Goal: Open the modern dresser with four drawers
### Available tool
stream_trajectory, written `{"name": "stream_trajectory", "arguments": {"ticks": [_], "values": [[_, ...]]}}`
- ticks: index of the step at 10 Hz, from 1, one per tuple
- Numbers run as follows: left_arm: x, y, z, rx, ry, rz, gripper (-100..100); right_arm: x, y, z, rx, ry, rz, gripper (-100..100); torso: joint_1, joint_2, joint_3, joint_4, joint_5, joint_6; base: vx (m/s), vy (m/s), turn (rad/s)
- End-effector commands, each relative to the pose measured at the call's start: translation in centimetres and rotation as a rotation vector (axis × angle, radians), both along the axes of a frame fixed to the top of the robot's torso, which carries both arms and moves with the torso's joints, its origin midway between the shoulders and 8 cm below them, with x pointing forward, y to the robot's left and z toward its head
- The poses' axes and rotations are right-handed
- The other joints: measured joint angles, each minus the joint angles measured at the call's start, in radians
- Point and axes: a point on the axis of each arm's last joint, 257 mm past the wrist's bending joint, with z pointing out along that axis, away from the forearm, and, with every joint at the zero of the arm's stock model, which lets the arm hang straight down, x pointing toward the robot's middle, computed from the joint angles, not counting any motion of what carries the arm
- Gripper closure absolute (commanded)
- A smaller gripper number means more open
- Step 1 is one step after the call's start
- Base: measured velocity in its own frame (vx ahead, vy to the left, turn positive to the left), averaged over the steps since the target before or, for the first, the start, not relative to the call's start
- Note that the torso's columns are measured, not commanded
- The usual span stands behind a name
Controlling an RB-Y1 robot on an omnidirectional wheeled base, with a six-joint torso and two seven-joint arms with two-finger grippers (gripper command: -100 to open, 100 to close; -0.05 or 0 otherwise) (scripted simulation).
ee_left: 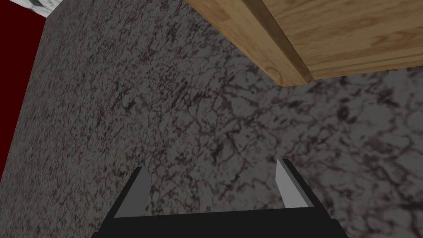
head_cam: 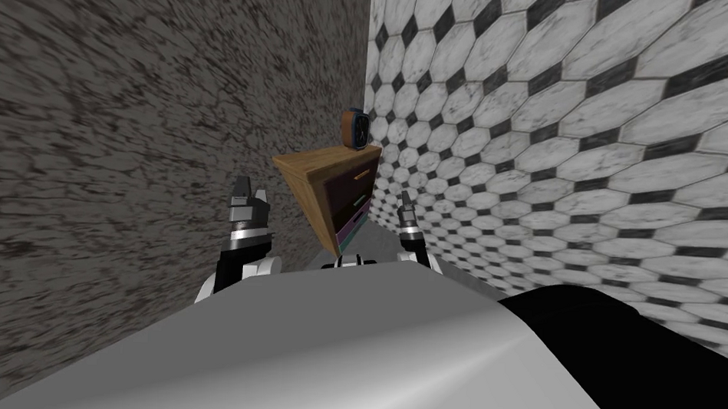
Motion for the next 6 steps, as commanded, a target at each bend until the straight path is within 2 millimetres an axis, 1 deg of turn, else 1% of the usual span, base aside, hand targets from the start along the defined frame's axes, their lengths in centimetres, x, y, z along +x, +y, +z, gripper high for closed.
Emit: {"name": "stream_trajectory", "arguments": {"ticks": [1, 6], "values": [[0.0, 0.0, 0.0, 0.0, 0.0, 0.0, 0, 0.5, 1.0, 0.0, -0.138, -0.011, -0.004, -100, 0.0, 0.0, 0.0, 0.0, 0.0, 0.0, 0.023, 0.002, 0.044], [0.0, 0.0, 0.0, 0.0, 0.0, 0.0, 0, 1.8, 3.4, 0.4, -0.434, -0.07, -0.041, -100, 0.0, 0.0, 0.0, 0.0, 0.0, 0.0, 0.028, 0.004, 0.068]]}}
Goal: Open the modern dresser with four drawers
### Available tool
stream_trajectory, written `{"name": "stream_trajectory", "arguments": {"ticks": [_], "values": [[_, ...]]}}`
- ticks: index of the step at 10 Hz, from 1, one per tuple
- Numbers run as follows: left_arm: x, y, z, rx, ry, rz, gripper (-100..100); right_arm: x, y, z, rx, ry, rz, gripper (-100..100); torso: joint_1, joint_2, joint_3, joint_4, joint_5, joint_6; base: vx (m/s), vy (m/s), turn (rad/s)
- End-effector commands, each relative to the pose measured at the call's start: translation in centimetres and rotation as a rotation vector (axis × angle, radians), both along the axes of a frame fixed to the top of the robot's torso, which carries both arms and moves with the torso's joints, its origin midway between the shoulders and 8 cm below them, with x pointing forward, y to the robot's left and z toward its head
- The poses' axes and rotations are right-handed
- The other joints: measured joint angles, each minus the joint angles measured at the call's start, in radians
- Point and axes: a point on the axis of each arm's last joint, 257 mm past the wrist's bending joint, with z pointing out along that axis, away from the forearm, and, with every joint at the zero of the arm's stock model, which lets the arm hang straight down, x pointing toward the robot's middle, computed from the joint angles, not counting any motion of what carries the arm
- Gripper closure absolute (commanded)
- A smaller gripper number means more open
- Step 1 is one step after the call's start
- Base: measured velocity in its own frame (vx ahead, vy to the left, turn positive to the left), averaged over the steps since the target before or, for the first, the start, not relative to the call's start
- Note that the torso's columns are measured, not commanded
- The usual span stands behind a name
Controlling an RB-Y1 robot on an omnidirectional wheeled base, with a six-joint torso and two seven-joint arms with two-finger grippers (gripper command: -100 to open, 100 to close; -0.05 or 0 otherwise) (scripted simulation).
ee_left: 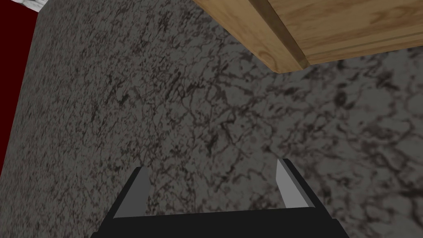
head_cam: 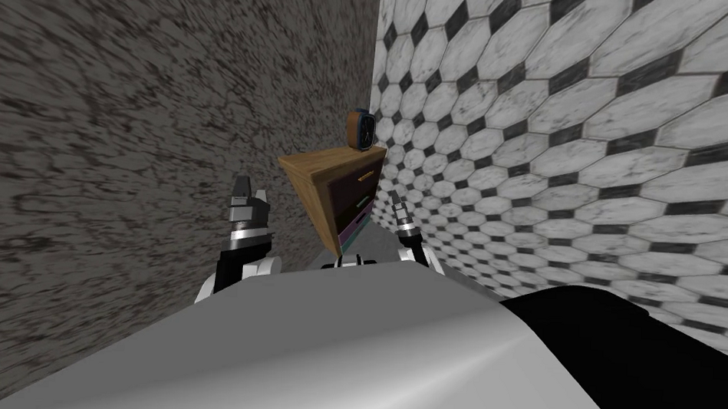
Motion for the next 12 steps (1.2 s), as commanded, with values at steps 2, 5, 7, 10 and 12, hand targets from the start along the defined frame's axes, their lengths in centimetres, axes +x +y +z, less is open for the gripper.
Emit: {"name": "stream_trajectory", "arguments": {"ticks": [2, 5, 7, 10, 12], "values": [[0.0, 0.0, 0.0, 0.0, 0.0, 0.0, 0, 0.7, 1.4, 0.3, -0.172, -0.045, -0.026, -100, 0.0, 0.0, 0.0, 0.0, 0.0, 0.0, 0.029, 0.002, 0.051], [0.0, 0.0, 0.0, 0.0, 0.0, 0.0, 0, 1.5, 3.0, 0.5, -0.365, -0.104, -0.055, -100, 0.0, 0.0, 0.0, 0.0, 0.0, 0.0, 0.024, 0.001, 0.071], [0.0, 0.0, 0.0, 0.0, 0.0, 0.0, 0, 1.8, 3.5, 0.6, -0.445, -0.129, -0.074, -100, 0.0, 0.0, 0.0, 0.0, 0.0, 0.0, 0.022, -0.002, 0.045], [0.0, 0.0, 0.0, 0.0, 0.0, 0.0, 0, 2.5, 4.6, 0.4, -0.589, -0.175, -0.102, -100, 0.0, 0.0, 0.0, 0.0, 0.0, 0.0, 0.023, -0.001, 0.054], [0.0, 0.0, 0.0, 0.0, 0.0, 0.0, 0, 2.8, 5.0, 0.3, -0.662, -0.198, -0.117, -100, 0.0, 0.0, 0.0, 0.0, 0.0, 0.0, 0.024, -0.004, 0.06]]}}
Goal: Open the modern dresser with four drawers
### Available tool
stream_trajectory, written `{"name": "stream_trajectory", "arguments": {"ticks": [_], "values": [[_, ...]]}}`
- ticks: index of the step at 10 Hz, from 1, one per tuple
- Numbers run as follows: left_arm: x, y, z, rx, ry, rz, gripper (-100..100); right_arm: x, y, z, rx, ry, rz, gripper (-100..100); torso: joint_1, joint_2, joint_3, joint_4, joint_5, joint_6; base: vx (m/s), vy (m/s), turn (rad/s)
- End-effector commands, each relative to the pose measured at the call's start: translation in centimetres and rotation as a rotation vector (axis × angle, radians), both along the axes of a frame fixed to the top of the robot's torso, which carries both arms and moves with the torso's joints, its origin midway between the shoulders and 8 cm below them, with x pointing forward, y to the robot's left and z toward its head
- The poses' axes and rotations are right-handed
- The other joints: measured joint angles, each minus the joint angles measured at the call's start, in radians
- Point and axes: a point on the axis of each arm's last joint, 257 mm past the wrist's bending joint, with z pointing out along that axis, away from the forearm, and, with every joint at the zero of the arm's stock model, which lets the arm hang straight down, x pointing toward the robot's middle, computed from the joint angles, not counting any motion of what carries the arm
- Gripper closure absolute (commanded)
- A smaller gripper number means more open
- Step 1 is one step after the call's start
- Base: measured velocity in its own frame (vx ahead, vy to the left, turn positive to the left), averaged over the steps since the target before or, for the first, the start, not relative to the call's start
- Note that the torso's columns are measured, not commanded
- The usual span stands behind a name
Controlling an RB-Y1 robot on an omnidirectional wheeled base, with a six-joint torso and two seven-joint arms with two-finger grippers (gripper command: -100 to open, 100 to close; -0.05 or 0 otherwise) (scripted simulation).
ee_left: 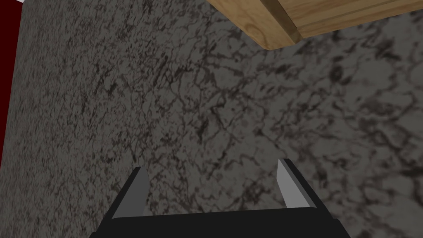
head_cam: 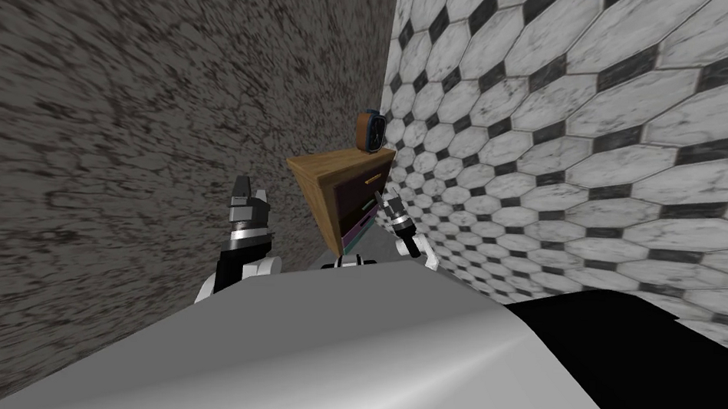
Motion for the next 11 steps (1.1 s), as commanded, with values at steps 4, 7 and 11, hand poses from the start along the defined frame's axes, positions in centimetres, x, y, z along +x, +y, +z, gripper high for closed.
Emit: {"name": "stream_trajectory", "arguments": {"ticks": [4, 7, 11], "values": [[0.0, 0.0, 0.0, 0.0, 0.0, 0.0, 0, 1.4, 1.4, -0.9, -0.28, -0.089, -0.056, -100, 0.0, 0.001, 0.0, 0.0, 0.0, 0.0, 0.023, -0.006, 0.049], [0.0, 0.0, 0.0, 0.0, 0.0, 0.0, 0, 2.3, 1.8, -1.8, -0.437, -0.135, -0.084, -100, 0.0, 0.0, 0.0, 0.0, 0.0, 0.0, 0.02, -0.008, 0.054], [0.0, 0.0, 0.0, 0.0, 0.0, 0.0, 0, 3.8, 1.9, -3.3, -0.666, -0.202, -0.122, -100, 0.0, 0.0, 0.0, 0.0, 0.0, 0.0, 0.021, -0.013, 0.054]]}}
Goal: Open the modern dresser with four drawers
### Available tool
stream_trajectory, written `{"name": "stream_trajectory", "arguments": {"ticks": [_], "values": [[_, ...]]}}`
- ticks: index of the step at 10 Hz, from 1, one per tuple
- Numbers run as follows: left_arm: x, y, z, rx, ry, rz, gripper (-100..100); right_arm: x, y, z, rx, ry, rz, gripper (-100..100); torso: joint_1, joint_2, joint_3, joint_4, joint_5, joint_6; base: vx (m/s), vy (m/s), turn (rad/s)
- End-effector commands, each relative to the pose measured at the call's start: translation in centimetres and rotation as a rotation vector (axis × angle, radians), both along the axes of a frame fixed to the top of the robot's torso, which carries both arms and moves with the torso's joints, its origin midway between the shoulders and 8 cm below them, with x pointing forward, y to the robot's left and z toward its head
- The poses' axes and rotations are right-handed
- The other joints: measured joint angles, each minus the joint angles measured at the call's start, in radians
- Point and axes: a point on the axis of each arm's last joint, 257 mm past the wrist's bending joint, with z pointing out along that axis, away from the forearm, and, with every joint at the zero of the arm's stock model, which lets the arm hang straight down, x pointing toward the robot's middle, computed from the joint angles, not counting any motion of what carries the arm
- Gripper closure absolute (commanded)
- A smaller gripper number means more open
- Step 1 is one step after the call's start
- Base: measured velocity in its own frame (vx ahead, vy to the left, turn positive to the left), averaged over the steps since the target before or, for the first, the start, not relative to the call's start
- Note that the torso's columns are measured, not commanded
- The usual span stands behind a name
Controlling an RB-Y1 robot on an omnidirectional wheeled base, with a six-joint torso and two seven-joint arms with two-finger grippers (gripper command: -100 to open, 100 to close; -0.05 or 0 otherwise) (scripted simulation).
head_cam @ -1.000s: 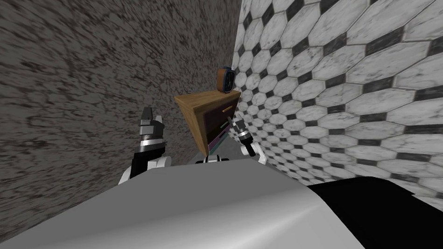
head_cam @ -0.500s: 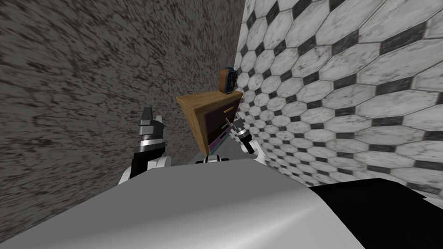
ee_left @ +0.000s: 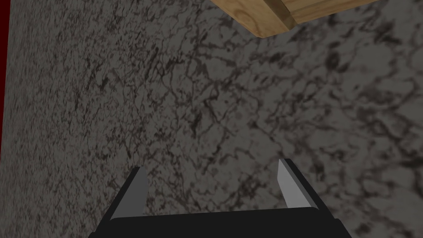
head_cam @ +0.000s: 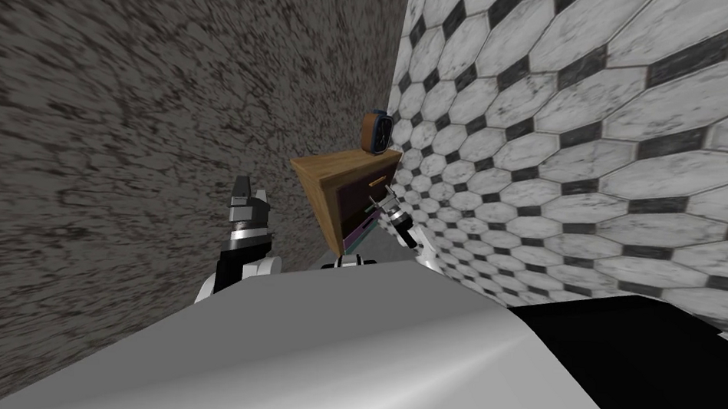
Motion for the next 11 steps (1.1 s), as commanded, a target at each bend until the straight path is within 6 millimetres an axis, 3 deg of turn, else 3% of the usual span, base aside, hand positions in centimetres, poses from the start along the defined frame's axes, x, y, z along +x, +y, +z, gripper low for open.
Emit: {"name": "stream_trajectory", "arguments": {"ticks": [1, 11], "values": [[0.0, 0.0, 0.0, 0.0, 0.0, 0.0, 0, 1.3, -0.1, -1.2, -0.187, -0.053, -0.031, -100, 0.0, 0.0, 0.0, 0.0, 0.0, 0.0, 0.024, -0.017, 0.068], [0.0, 0.0, 0.0, 0.0, 0.0, 0.0, 0, 4.9, -2.1, -4.2, -0.731, -0.238, -0.114, -100, 0.001, 0.0, 0.0, 0.0, 0.0, 0.0, 0.019, -0.013, 0.046]]}}
